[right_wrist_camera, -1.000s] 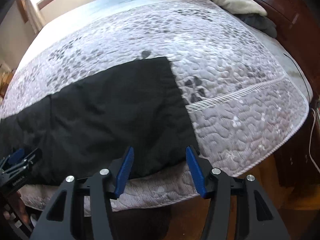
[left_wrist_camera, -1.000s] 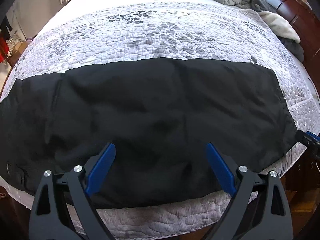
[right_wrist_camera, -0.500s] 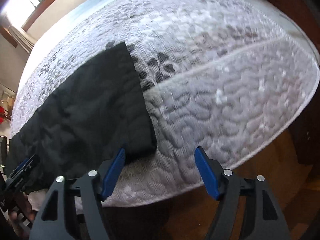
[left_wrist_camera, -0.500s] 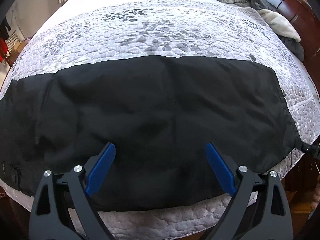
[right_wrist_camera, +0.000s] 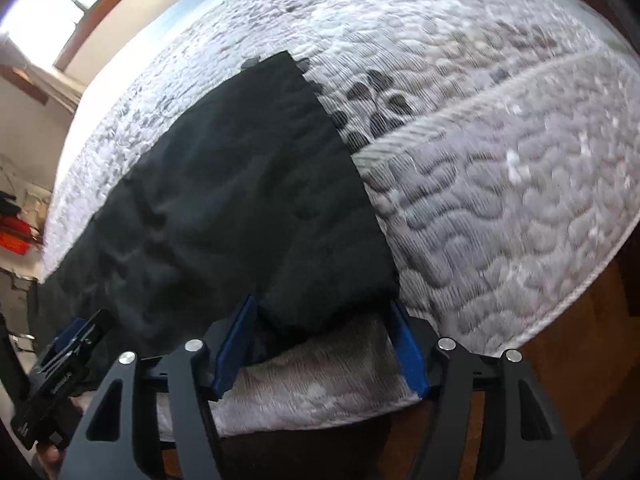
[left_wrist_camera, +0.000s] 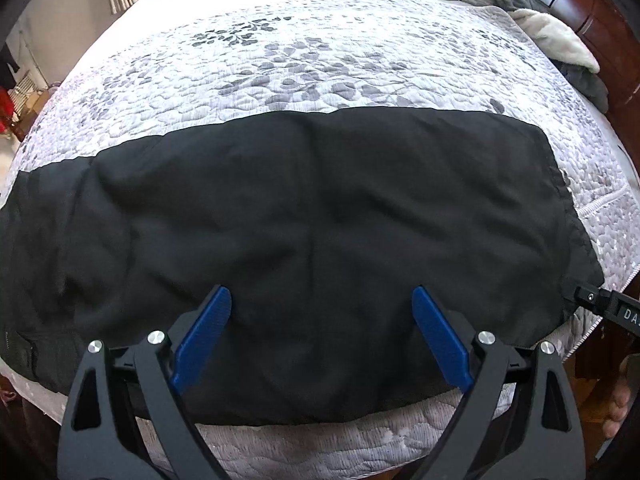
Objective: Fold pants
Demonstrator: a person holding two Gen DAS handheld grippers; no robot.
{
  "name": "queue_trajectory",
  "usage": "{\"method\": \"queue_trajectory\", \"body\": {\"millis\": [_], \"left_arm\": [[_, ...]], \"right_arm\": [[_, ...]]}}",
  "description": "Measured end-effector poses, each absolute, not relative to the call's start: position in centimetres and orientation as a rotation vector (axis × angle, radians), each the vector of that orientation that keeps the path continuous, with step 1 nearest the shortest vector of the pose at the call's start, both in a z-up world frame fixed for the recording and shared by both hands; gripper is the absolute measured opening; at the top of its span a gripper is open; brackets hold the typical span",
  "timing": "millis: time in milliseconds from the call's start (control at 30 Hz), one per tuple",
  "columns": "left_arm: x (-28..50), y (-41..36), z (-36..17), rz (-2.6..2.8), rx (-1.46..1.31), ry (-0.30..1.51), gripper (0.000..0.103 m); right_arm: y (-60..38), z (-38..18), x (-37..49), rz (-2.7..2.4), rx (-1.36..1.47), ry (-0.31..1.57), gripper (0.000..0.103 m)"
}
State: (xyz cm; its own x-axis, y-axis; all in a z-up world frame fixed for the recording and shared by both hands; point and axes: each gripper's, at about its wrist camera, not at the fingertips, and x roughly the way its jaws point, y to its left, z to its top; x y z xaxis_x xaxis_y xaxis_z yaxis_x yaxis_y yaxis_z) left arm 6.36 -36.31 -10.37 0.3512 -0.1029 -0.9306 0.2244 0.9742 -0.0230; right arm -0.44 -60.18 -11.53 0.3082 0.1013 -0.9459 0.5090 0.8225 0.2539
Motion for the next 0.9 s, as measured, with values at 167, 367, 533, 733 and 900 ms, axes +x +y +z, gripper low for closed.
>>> {"method": "queue_trajectory", "body": {"millis": [167, 367, 533, 733, 900], "left_arm": [[6.5, -36.0, -10.5, -0.208, 0.108, 1.203, 0.092], [6.7, -35.4, -10.5, -0.198, 0.1, 1.202, 0.092], [6.9, -34.8, -10.5, -0.184, 0.093, 1.203, 0.092], [6.9, -34.1, -10.3, -0.185, 0.077, 1.203, 0.092], [6.9, -33.3, -9.9, -0.186, 0.086, 1.201, 0.092]], "right_arm": [[-59.6, -11.4, 0.7, -0.307, 0.514, 1.242, 0.036], [-58.9, -9.7, 0.7, -0.301, 0.454, 1.183, 0.018], [-59.7, -7.9, 0.0, -0.302, 0.483, 1.115, 0.015], [-59.8, -7.4, 0.3, -0.448, 0.381, 1.119, 0.014], [-58.4, -6.1, 0.5, -0.464, 0.298, 1.085, 0.014]]}}
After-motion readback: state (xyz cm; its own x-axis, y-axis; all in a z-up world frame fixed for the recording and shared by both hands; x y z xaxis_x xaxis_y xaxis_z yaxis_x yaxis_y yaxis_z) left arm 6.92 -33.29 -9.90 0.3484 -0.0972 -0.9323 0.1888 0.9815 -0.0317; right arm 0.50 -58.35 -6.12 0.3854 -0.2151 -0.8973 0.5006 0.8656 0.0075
